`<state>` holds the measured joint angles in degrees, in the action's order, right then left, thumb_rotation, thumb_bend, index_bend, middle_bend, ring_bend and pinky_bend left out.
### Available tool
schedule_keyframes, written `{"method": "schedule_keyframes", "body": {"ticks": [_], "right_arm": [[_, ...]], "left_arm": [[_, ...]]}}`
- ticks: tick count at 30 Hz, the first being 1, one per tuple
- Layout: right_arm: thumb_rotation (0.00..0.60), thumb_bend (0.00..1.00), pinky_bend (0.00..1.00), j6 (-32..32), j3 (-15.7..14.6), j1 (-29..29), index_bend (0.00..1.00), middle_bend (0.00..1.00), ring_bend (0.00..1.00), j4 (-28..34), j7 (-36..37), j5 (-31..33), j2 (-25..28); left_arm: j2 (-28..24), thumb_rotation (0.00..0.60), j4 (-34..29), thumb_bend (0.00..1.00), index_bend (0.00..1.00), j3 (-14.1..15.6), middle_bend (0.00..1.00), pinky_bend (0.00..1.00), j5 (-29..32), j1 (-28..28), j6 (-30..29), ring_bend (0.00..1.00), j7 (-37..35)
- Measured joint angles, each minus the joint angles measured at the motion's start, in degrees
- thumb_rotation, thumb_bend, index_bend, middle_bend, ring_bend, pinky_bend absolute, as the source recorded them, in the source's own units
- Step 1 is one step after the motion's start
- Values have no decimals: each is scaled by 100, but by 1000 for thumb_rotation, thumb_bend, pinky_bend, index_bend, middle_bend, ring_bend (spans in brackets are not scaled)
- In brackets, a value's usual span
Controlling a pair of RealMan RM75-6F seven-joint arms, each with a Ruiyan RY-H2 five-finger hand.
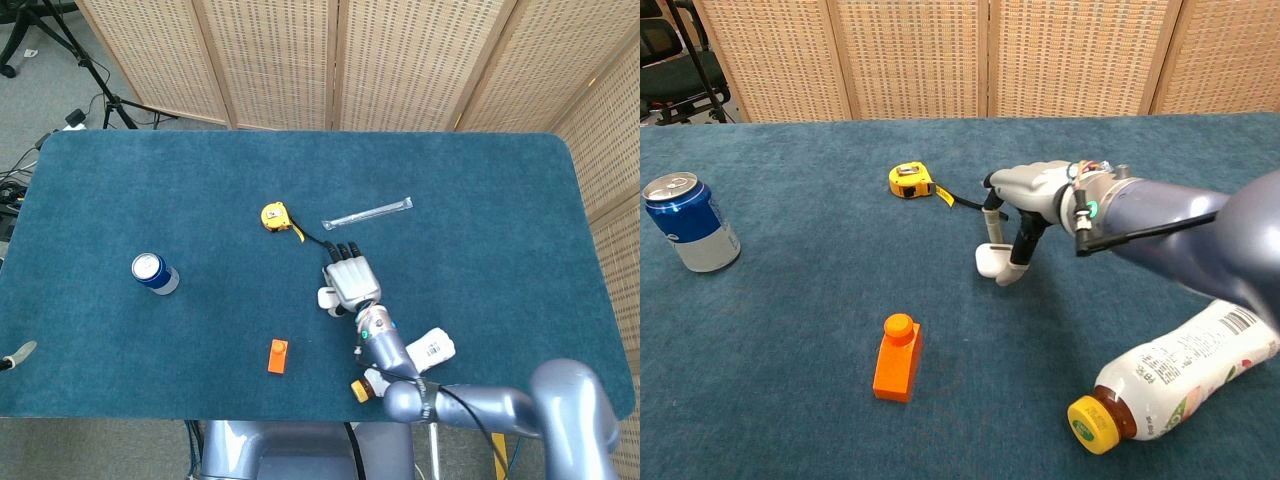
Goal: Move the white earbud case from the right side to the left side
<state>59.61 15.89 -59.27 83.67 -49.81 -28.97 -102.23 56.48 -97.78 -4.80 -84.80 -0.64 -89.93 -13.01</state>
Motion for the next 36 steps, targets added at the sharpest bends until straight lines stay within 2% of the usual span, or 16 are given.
{"method": "schedule_keyframes", "body": {"ticks": [1,3,4,5,12,16,19,23,25,28,32,36], "right_arm": [[600,82,0,47,9,-48,271,1,0,-95,-13,6,-113],[600,0,0,126,43,-129,74,0,0,-209,-5,13,-264],[600,0,0,136,61,-139,18,0,0,-199,2,9,-271],[600,0,0,147,78,-143,6,0,0,-160,8,-5,-255],[600,0,0,466,172,-82,0,0,0,748,-3,-285,299],[600,0,0,739,160,145,0,0,0,1662,90,-654,998],[600,0,0,971,27,490,0,0,0,2183,361,-1282,1587],[600,0,0,1136,-317,1100,0,0,0,2463,1140,-2429,2554],[600,0,0,1200,-515,1425,0,0,0,2493,1704,-3020,3094],[600,0,0,1384,-773,1868,0,0,0,2344,2586,-3843,3549],[600,0,0,1907,-1052,2442,0,0,0,1765,3756,-4816,3745],[600,0,0,2597,-1278,2965,0,0,0,754,4725,-5468,3684]], "left_arm": [[-1,600,6,10,0,3,0,0,-6,-2,2,0,-10],[-4,600,21,10,0,4,0,0,-3,-8,14,0,-35],[-5,600,28,10,0,2,0,0,5,-13,26,0,-47],[-8,600,34,10,0,-1,0,0,16,-18,40,0,-61],[-21,600,57,11,0,-4,0,0,28,-33,58,0,-104],[-12,600,49,11,0,-4,0,0,0,-34,28,0,-64],[-1,600,39,10,0,-9,0,0,-98,-57,-8,0,-18],[87,600,137,11,0,-80,0,0,-254,-197,-26,0,-28],[154,600,251,12,0,-115,0,0,-405,-327,7,0,-133],[213,600,401,11,0,-118,0,0,-711,-593,194,0,-410],[208,600,384,22,0,-113,0,0,-951,-953,619,0,-468],[119,600,-77,29,0,-136,0,0,-898,-1231,1101,0,-59]]}}
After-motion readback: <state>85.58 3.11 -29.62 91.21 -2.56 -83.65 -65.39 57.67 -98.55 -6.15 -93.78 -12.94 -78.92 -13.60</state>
